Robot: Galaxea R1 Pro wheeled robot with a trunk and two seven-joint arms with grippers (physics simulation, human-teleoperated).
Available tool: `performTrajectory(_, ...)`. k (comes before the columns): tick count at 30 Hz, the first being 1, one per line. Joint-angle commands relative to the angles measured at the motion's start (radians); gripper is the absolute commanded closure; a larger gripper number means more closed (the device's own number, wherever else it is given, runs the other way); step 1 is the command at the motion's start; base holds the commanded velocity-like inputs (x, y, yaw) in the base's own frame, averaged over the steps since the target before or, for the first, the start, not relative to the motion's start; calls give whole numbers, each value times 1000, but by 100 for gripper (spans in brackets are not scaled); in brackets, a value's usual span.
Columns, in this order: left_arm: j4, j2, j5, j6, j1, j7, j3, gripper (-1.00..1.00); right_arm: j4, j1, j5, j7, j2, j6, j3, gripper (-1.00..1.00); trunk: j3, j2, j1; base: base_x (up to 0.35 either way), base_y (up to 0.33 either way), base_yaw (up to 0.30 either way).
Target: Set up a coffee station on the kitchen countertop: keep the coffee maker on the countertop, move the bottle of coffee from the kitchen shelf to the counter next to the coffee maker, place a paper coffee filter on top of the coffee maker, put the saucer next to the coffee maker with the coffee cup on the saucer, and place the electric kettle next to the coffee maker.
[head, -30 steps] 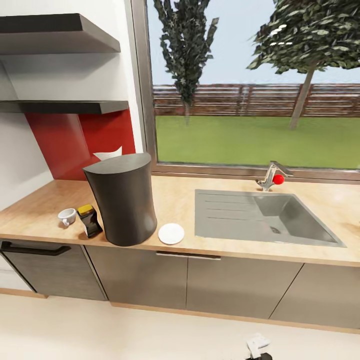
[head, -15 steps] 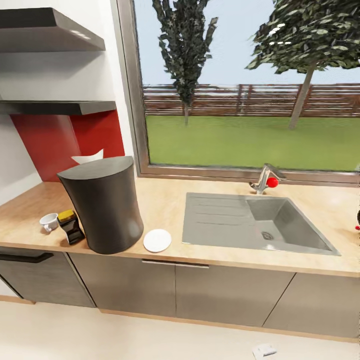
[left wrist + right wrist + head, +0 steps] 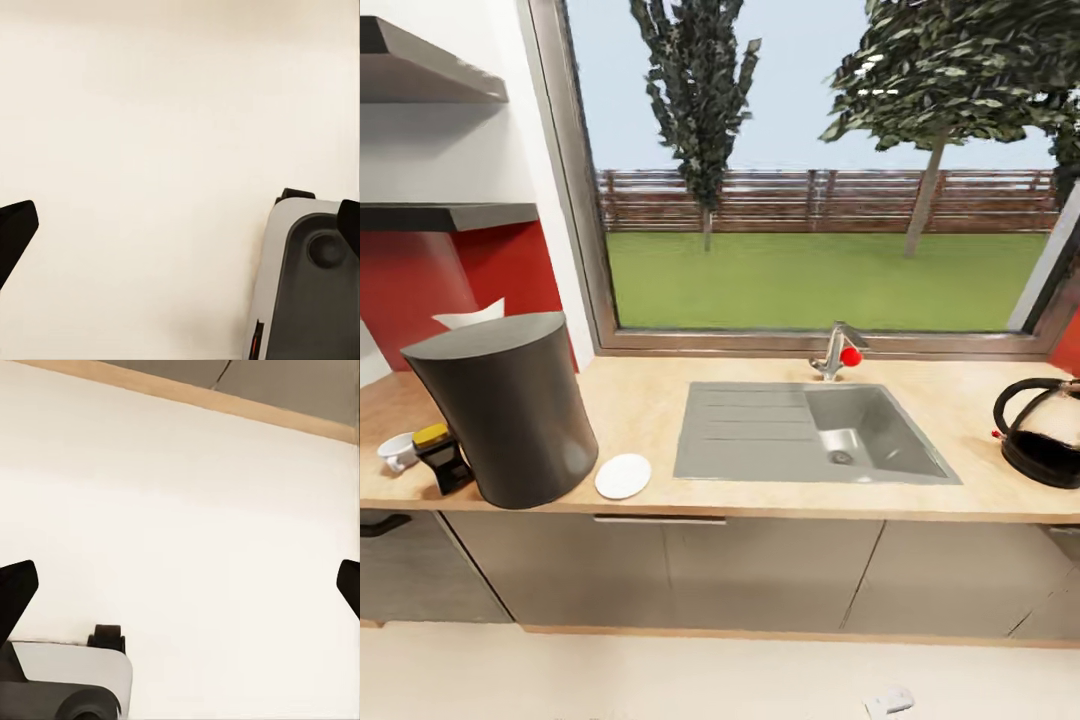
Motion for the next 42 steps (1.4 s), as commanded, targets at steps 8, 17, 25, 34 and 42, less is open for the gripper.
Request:
performTrajectory(8, -2, 6, 7, 2, 1, 7, -6, -100, 1, -1, -12, -1, 1, -3, 9, -100, 2, -2, 0, -19, -12, -262)
performTrajectory(17, -1, 8, 9, 5, 1, 7, 3, -100, 0, -1, -13, -1, 2, -3, 8, -100, 4, -2, 0, 54, 0, -239)
performTrajectory(25, 12, 8, 9, 5, 1, 8, 5, -100, -1, -1, -13, -1, 2, -3, 8, -100, 4, -2, 0, 106, 0, -250)
performTrajectory(34, 31, 14, 9, 5, 1, 8, 3, -100, -1, -1, -13, -1, 5, -4, 7, -100, 4, -2, 0, 5, 0, -176)
performTrajectory(42, 32, 14, 8, 5, 3, 7, 3, -100, -1, -1, -13, -1, 16, -3, 7, -100, 4, -2, 0, 0, 0, -72)
